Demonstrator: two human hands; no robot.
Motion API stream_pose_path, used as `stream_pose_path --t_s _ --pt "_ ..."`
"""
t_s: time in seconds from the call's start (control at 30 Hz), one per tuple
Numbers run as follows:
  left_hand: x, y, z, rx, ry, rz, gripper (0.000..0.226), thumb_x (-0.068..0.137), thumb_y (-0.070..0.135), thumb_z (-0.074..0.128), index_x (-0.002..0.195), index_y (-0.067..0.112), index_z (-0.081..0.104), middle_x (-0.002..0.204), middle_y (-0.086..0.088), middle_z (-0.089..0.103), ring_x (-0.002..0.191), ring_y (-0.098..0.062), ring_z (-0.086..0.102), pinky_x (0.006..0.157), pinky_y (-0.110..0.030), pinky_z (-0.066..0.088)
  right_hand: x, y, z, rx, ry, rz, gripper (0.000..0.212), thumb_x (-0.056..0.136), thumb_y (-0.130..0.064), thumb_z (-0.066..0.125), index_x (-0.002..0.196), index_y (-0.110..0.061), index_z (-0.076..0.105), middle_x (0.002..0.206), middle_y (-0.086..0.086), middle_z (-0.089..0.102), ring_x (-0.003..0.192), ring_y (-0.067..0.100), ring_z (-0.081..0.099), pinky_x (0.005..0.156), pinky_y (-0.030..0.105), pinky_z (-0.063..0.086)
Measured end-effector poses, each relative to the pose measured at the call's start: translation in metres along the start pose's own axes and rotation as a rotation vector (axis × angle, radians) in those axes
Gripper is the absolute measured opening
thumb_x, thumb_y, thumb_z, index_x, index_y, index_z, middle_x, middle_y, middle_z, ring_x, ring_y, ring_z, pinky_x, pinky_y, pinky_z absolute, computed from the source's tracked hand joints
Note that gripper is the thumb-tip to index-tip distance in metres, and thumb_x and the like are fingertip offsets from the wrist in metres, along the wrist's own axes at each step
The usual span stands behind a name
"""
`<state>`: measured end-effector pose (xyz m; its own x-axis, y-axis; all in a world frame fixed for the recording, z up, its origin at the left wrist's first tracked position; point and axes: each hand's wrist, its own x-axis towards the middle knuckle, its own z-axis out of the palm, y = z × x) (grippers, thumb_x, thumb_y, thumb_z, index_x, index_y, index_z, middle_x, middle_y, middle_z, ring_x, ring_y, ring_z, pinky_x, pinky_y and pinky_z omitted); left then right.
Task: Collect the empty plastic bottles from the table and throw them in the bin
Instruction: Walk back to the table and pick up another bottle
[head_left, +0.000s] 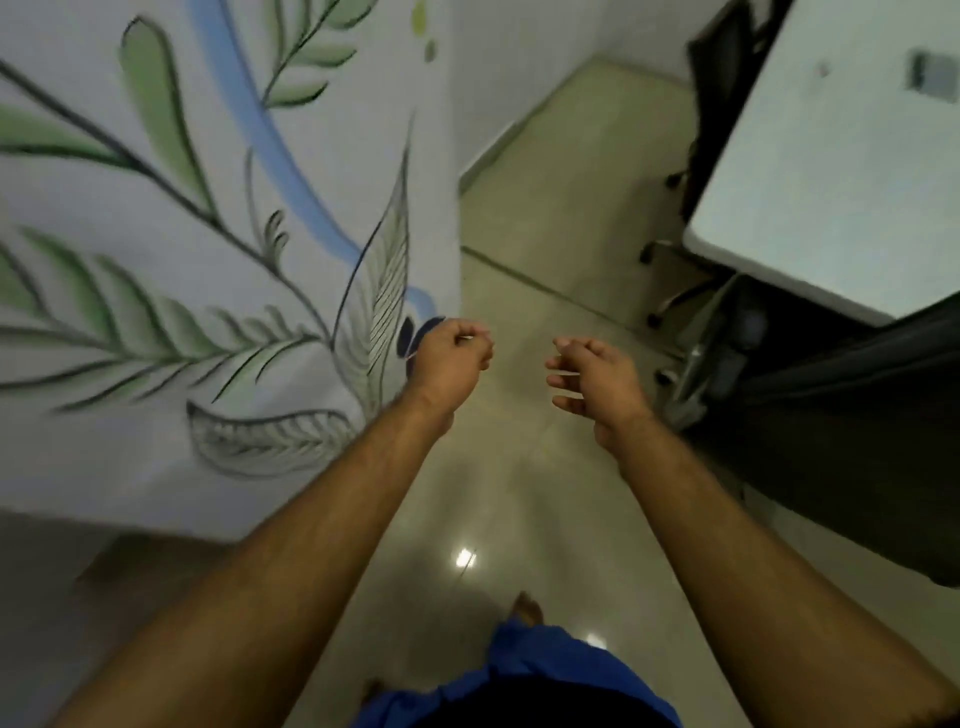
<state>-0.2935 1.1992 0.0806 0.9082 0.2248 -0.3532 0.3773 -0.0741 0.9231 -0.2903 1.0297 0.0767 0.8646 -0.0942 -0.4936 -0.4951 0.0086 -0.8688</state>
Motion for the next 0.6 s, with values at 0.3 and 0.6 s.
stream_pose_path --t_s 0.3,0.6 --pt "0.105 0.101 0.142 0.079 -0.235 0.163 0.008 0.093 0.012 0.061 0.1 0.013 0.063 0.092 -0.007 0.066 0.081 -0.015 0.061 0.062 -0.02 0.044 0.102 -0.093 -0.113 0.097 0.192 -0.089 0.01 0.095 -0.028 0.062 0.101 -0.021 0.066 0.086 0.0 0.068 0.071 0.013 0.063 0.063 0.029 0.052" --pt "0.287 0.199 0.249 0.132 -0.437 0.278 0.005 0.091 0.014 0.063 0.096 0.015 0.064 0.09 -0.005 0.066 0.082 -0.016 0.061 0.062 -0.021 0.044 0.256 -0.192 -0.162 0.133 0.387 -0.112 0.013 0.096 -0.027 0.063 0.099 -0.017 0.069 0.092 0.006 0.07 0.076 0.019 0.063 0.064 0.03 0.05"
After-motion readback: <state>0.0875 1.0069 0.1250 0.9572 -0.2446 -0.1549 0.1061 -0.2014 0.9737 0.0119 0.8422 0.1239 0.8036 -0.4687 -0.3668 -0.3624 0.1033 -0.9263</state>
